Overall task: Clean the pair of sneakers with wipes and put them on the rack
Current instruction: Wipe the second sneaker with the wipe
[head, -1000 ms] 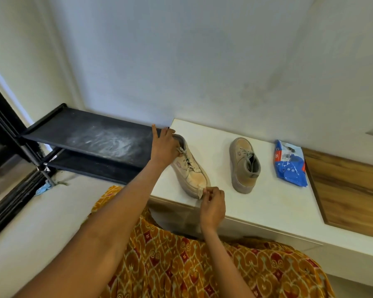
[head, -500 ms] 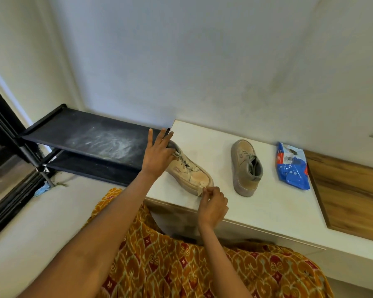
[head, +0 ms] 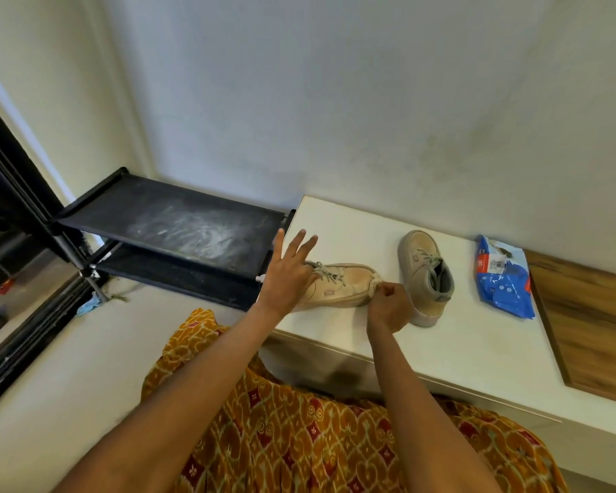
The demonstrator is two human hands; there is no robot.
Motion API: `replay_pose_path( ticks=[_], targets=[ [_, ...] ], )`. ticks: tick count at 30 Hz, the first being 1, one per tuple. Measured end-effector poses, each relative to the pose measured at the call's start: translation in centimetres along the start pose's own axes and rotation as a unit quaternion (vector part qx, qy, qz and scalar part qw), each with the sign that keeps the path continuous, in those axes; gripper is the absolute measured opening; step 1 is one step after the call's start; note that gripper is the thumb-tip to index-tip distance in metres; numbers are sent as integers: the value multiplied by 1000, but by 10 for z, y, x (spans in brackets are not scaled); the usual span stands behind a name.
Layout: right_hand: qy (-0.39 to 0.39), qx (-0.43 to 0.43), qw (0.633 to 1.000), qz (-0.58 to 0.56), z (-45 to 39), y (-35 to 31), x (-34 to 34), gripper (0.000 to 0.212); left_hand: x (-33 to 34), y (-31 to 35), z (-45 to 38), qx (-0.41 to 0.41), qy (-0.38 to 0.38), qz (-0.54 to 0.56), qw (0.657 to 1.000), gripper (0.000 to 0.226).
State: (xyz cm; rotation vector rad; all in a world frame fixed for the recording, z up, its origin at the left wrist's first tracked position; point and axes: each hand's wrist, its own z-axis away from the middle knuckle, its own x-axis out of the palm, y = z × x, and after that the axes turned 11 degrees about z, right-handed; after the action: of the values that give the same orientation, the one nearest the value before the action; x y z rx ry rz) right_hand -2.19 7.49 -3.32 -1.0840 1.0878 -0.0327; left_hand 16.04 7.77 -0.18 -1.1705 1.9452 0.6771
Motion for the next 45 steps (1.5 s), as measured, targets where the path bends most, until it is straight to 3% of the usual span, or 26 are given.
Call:
replay_pose_path(
  ticks=[4, 12, 16, 19, 21, 25, 29, 31, 37, 45],
  targets=[
    [-6, -32, 999, 39, 20, 2, 4, 14, -1, 0, -5, 7, -42, -25, 999, 26],
    [-30, -183, 973, 137, 41, 0, 7, 15, -11, 0, -5, -49, -93, -28, 994, 24],
    [-33, -155, 978, 139, 14, -3, -1, 13, -12, -15, 5, -62, -93, 46, 993, 53],
    [-36, -134, 981, 133, -6, 1, -4, 14, -17, -21, 8, -100, -154, 123, 975, 64],
    [-44, -131, 982, 131, -11, -1, -5, 14, -18, -20, 3, -88, -177, 116, 973, 61],
    [-49, -131, 984, 111, 13, -10, 2, 16, -10, -17, 2, -56, -150, 92, 983, 52],
    [-61, -198, 974, 92, 63, -17, 15, 17, -3, -17, 4, -58, -123, 62, 989, 42],
    [-60, -209, 973, 80, 78, -19, 17, 18, -8, -17, 1, -72, -158, 55, 983, 44],
    [-38, -289, 933, 210, 53, -17, 7, 22, -20, -22, -11, -117, -209, 83, 967, 41],
    [-45, -227, 932, 278, 7, -33, 8, 20, -22, 1, -20, -136, -276, 146, 940, 42]
  ],
)
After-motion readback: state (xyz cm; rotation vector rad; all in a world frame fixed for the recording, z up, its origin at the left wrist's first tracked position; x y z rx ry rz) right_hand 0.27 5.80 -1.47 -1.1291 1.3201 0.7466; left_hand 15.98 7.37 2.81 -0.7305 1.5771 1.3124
